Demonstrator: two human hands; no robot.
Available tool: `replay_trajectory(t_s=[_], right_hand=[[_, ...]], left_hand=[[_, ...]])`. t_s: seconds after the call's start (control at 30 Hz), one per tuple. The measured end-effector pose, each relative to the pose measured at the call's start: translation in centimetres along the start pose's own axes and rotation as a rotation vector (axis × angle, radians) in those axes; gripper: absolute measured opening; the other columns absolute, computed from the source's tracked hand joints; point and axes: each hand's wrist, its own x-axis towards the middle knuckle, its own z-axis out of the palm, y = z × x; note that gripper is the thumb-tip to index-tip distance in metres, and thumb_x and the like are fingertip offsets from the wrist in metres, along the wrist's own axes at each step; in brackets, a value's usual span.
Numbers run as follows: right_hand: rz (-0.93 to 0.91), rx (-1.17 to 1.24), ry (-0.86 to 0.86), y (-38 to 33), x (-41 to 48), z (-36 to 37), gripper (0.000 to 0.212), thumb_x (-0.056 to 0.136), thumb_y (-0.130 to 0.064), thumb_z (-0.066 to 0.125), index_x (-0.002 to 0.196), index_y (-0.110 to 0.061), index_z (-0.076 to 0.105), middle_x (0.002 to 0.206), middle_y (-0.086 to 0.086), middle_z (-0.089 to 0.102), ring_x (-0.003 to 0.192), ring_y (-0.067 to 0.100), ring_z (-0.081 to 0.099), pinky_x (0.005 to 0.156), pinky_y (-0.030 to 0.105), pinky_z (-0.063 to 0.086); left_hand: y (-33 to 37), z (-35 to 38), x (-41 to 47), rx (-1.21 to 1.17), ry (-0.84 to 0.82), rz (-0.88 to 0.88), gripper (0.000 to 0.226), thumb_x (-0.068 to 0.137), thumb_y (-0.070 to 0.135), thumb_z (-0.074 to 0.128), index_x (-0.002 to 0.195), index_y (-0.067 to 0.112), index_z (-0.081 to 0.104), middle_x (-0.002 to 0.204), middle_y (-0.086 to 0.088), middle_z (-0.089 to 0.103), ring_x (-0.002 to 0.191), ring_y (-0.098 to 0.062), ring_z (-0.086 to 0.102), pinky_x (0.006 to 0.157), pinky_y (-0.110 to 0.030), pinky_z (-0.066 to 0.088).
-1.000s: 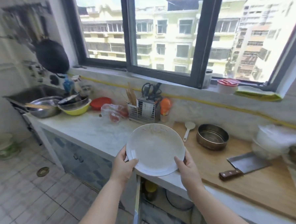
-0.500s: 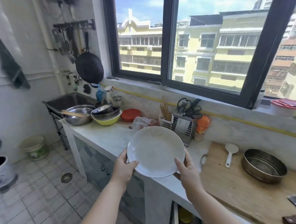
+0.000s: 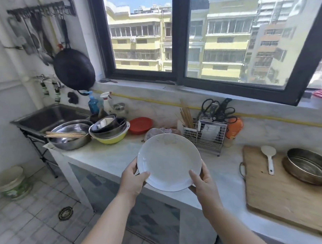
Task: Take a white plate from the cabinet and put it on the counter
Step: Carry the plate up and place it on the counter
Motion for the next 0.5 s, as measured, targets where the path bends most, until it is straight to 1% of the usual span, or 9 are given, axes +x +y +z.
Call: replay_trajectory(t_s=[0.07,0.1,0.23,0.3,0.4,0.5], right_hand=[[0.022,0.009,0.041,0.7,1.1,-0.4,0.059,0.091,-0.017,0.054,0.138,-0.043,0.031,0.131,-0.008,0.054,0.109,0.009,0.057,0.063,0.020,0.056],[0.030,0.010,0.059,1.1,1.7,-0.7,0.058,0.091,-0.016,0.055,0.138,-0.042,0.032,0.131,-0.007,0.054,0.109,0.010,0.057,0.063,0.019,0.056],[0.059,0.010,0.119,2.2,4.6,-2.4,0.059,0.090,-0.014,0.057,0.138,-0.039,0.034,0.132,-0.008,0.055,0.110,0.011,0.057,0.064,0.021,0.057],[0.068,0.015,0.148,2.8,6.4,-3.3,0.059,0.089,-0.014,0.057,0.138,-0.040,0.035,0.132,-0.009,0.055,0.110,0.010,0.057,0.068,0.023,0.057],[0.070,0.020,0.180,3.6,9.5,-4.6,0.061,0.089,-0.015,0.059,0.139,-0.039,0.035,0.134,-0.009,0.054,0.112,0.012,0.057,0.073,0.027,0.055],[0.085,0.032,0.230,4.6,12.3,-6.0,0.062,0.087,-0.015,0.061,0.138,-0.040,0.036,0.135,-0.007,0.054,0.115,0.014,0.056,0.076,0.030,0.055]], left_hand=[[-0.8,0.4,1.6,0.008,-0.033,-0.020,0.054,0.081,-0.005,0.059,0.118,0.034,0.062,0.109,0.009,0.071,0.096,-0.015,0.067,0.068,-0.026,0.058],[-1.1,0.7,2.4,0.010,-0.046,-0.032,0.053,0.081,-0.005,0.059,0.117,0.034,0.062,0.109,0.008,0.071,0.096,-0.016,0.067,0.068,-0.027,0.058],[-2.7,2.8,5.8,0.011,-0.089,-0.081,0.055,0.080,-0.007,0.057,0.097,0.045,0.064,0.106,0.012,0.070,0.095,-0.015,0.067,0.064,-0.024,0.058],[-3.3,4.0,8.0,0.009,-0.108,-0.102,0.053,0.080,-0.008,0.058,0.100,0.040,0.063,0.107,0.010,0.069,0.096,-0.016,0.066,0.061,-0.021,0.057],[-4.4,6.0,11.5,0.000,-0.118,-0.142,0.048,0.080,-0.010,0.058,0.112,0.025,0.061,0.108,0.006,0.067,0.095,-0.017,0.065,0.058,-0.020,0.056],[-5.5,8.1,14.8,0.004,-0.137,-0.186,0.048,0.079,-0.012,0.056,0.115,0.020,0.060,0.110,0.002,0.067,0.096,-0.019,0.065,0.059,-0.021,0.056]])
